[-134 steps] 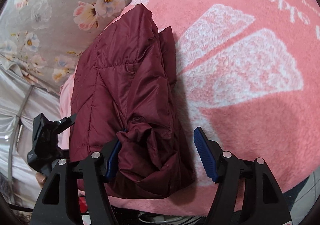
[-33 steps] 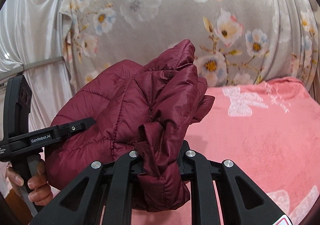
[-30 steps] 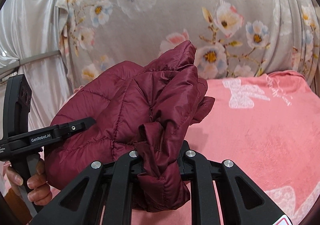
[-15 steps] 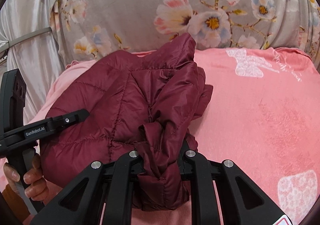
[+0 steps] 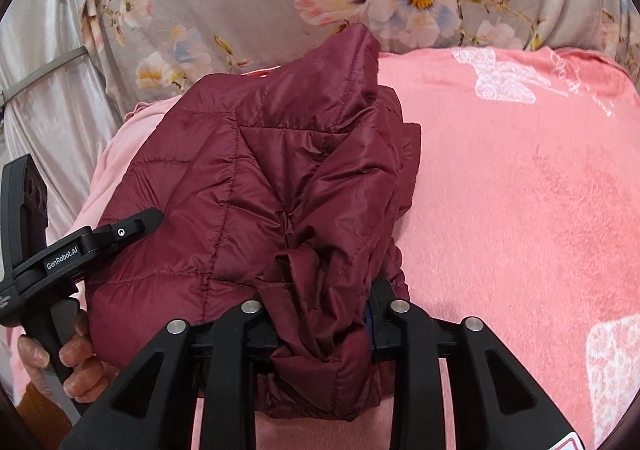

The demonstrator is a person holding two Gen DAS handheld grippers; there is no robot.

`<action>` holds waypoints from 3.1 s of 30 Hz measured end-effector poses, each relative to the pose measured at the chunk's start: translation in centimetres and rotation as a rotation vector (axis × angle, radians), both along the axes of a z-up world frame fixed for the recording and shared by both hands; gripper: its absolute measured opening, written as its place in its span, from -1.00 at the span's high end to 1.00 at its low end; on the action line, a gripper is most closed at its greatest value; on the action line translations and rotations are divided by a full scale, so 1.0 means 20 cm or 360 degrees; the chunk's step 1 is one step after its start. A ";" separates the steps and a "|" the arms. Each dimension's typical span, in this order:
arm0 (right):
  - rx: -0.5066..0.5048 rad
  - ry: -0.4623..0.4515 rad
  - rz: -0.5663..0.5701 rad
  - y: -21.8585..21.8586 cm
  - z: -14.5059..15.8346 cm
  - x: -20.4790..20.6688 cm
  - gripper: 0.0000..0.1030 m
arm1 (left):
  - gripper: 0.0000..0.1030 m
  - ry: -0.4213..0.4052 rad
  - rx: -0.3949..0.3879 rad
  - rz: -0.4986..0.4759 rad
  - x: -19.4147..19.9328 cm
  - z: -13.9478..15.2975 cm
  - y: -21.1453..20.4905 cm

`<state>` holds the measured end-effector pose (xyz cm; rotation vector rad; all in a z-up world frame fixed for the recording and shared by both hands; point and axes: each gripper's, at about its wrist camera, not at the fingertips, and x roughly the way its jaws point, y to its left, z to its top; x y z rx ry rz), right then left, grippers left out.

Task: Fold large clothes

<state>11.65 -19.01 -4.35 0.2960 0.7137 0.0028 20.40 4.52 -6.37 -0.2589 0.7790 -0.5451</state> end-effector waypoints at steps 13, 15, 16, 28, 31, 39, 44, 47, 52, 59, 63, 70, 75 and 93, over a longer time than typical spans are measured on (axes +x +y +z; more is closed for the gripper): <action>-0.0069 -0.0095 -0.0014 -0.08 0.25 -0.40 0.28 | -0.46 -0.0121 0.0253 0.0146 -0.46 0.28 0.11; -0.0102 -0.0106 0.0031 -0.05 0.28 -0.39 0.58 | -0.46 -0.0150 0.0322 0.0079 -0.59 0.29 0.08; -0.0125 -0.0105 0.0058 -0.02 0.29 -0.38 0.66 | -0.46 -0.0148 0.0343 0.0055 -0.63 0.28 0.07; -0.0179 0.0011 0.0053 0.08 0.17 -0.19 1.00 | -0.44 0.0023 0.0616 0.0239 -0.53 0.04 0.07; -0.0142 0.0087 0.0030 0.07 0.08 -0.14 1.00 | -0.44 0.0002 0.0634 0.0302 -0.47 0.05 0.09; -0.0200 0.0202 0.0004 0.12 -0.10 -0.04 1.00 | -0.45 0.0032 0.0649 0.0297 -0.30 0.01 0.08; -0.0237 0.0224 0.0011 0.14 -0.11 -0.02 1.00 | -0.45 0.0044 0.0668 0.0289 -0.27 -0.02 0.04; -0.0241 0.0225 0.0011 0.15 -0.11 -0.02 1.00 | -0.45 0.0050 0.0657 0.0295 -0.27 -0.04 0.04; -0.0191 0.0197 -0.0012 0.11 -0.05 -0.07 1.00 | -0.45 0.0052 0.0686 0.0316 -0.30 -0.03 0.03; -0.0106 0.0064 -0.0077 0.09 0.17 -0.20 0.99 | -0.46 -0.0124 0.0475 0.0362 -0.50 0.34 0.15; -0.0079 0.0023 -0.0124 0.07 0.26 -0.09 0.99 | -0.46 -0.0141 0.0393 0.0412 -0.39 0.46 0.13; -0.0026 0.0165 -0.0172 -0.03 0.10 0.18 0.99 | -0.45 0.0013 0.0512 0.0433 -0.05 0.29 -0.04; -0.0085 0.0215 -0.0194 -0.04 -0.04 0.26 1.00 | -0.49 0.0072 0.0525 0.0441 0.02 0.16 -0.06; -0.0284 0.0207 -0.0020 0.10 0.01 -0.11 0.93 | -0.50 -0.0052 0.0624 0.0442 -0.22 0.26 -0.14</action>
